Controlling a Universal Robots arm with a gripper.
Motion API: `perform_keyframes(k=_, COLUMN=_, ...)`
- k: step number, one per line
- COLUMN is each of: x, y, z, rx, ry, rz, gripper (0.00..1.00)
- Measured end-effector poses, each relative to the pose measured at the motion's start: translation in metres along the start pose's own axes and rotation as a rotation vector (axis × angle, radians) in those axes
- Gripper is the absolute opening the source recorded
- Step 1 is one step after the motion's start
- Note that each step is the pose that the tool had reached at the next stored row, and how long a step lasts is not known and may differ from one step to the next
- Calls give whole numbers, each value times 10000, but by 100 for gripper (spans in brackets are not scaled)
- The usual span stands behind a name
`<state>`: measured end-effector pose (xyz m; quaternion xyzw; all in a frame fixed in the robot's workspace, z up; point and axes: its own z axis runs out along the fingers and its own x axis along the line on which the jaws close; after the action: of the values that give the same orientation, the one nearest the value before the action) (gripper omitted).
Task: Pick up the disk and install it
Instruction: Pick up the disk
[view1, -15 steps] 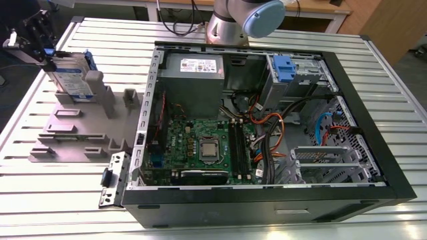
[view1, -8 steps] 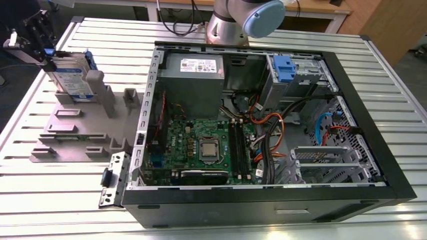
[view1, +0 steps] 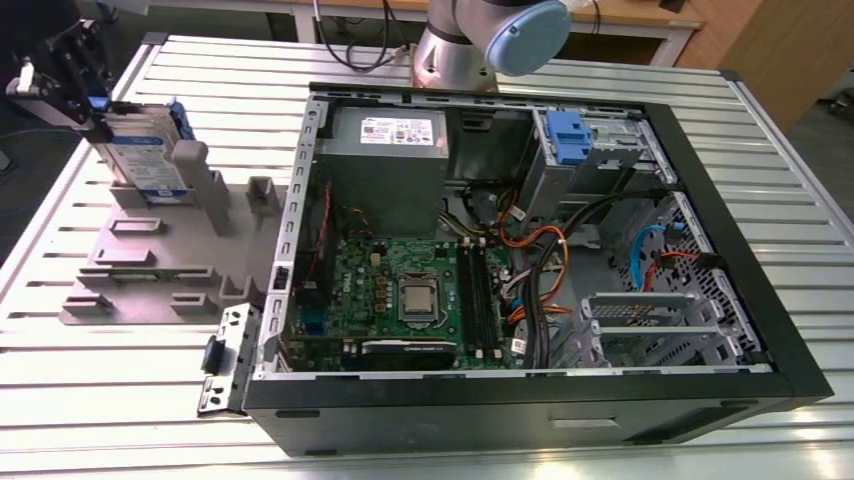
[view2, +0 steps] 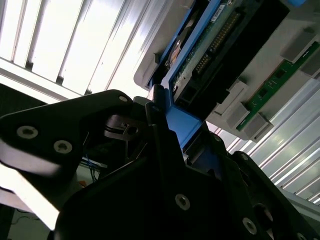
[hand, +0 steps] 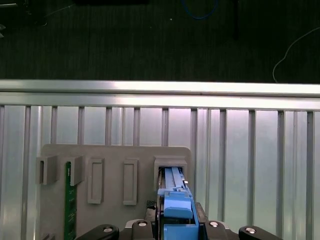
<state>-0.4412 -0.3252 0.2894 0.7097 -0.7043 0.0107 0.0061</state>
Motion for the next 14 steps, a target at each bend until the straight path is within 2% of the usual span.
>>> perform_keyframes(k=3, x=0, y=-1, z=-20, rx=1, ry=0, rz=0, gripper=38)
perform_keyframes(k=13, x=0, y=0, z=-24, rx=-1, ry=0, rz=0, gripper=39)
perform_keyframes(k=14, x=0, y=0, z=-24, rx=0, ry=0, rz=0, gripper=45)
